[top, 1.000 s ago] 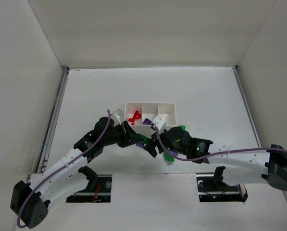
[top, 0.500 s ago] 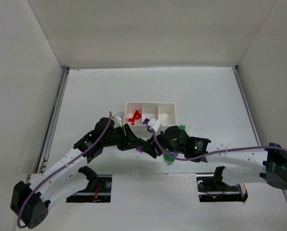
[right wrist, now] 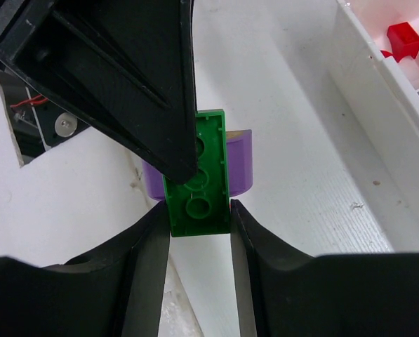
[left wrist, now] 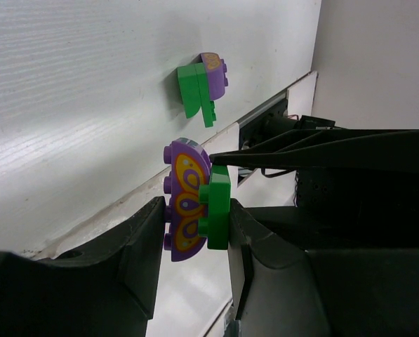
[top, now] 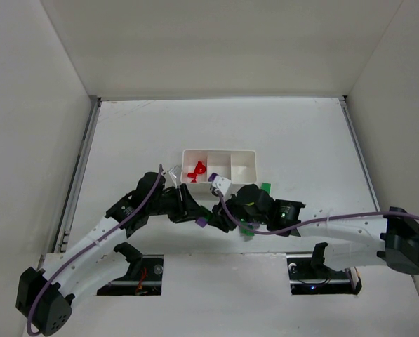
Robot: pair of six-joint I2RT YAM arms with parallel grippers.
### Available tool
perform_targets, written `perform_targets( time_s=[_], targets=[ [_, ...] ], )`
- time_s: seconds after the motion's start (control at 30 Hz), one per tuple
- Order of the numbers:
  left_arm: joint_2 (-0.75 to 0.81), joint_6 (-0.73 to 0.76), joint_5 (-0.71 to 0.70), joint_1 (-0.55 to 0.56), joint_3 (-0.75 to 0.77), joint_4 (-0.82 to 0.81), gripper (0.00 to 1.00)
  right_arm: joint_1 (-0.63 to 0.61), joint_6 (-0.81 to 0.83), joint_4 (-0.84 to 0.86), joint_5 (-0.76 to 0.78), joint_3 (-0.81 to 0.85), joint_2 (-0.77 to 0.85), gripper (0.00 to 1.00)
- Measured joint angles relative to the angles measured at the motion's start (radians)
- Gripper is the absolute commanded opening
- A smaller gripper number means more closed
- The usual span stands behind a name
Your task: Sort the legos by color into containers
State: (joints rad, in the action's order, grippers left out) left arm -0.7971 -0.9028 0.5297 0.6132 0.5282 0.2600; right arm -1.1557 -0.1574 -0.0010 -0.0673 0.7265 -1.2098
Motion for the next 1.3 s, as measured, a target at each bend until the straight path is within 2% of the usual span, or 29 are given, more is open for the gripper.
perform_targets(
  time_s=[0.1, 0.2, 0.33, 0.43, 0.57, 0.67, 0.77, 0.8, 0.93, 1.3],
  targets=[
    [0.003, 0.005, 0.011, -0.007, 0.0, 0.006, 0.16, -0.004, 0.0, 0.0, -0.007, 0.003, -0.003, 0.31],
    [0.003, 0.005, 0.017, -0.011, 0.0, 0.008, 0.16, -0.004, -0.001, 0.0, -0.01, 0.004, -0.004, 0.42],
    [0.003, 0.008, 0.018, -0.013, 0.0, 0.016, 0.16, -0.005, -0.005, 0.004, -0.013, 0.005, -0.014, 0.42],
    [0.003, 0.011, 0.019, -0.014, 0.0, 0.021, 0.16, -0.005, -0.008, 0.004, -0.015, 0.006, -0.017, 0.5],
    [0.003, 0.01, 0.025, -0.016, 0.0, 0.008, 0.16, -0.01, -0.008, -0.01, -0.02, 0.006, -0.028, 0.49],
    [0.003, 0.011, 0.031, -0.016, 0.0, 0.007, 0.16, -0.011, -0.005, -0.019, -0.021, 0.006, -0.033, 0.38],
    [0.003, 0.011, 0.035, -0.019, 0.0, 0.01, 0.16, -0.011, -0.004, -0.018, -0.021, 0.006, -0.034, 0.36],
    [0.003, 0.011, 0.035, -0.019, 0.0, 0.01, 0.16, -0.011, -0.004, -0.018, -0.021, 0.006, -0.034, 0.36],
    [0.003, 0.011, 0.035, -0.019, 0.0, 0.01, 0.16, -0.011, -0.005, -0.018, -0.02, 0.006, -0.034, 0.5],
    [0.002, 0.011, 0.035, -0.011, 0.0, -0.003, 0.16, -0.011, -0.004, -0.018, -0.01, 0.011, -0.044, 0.51]
  ],
)
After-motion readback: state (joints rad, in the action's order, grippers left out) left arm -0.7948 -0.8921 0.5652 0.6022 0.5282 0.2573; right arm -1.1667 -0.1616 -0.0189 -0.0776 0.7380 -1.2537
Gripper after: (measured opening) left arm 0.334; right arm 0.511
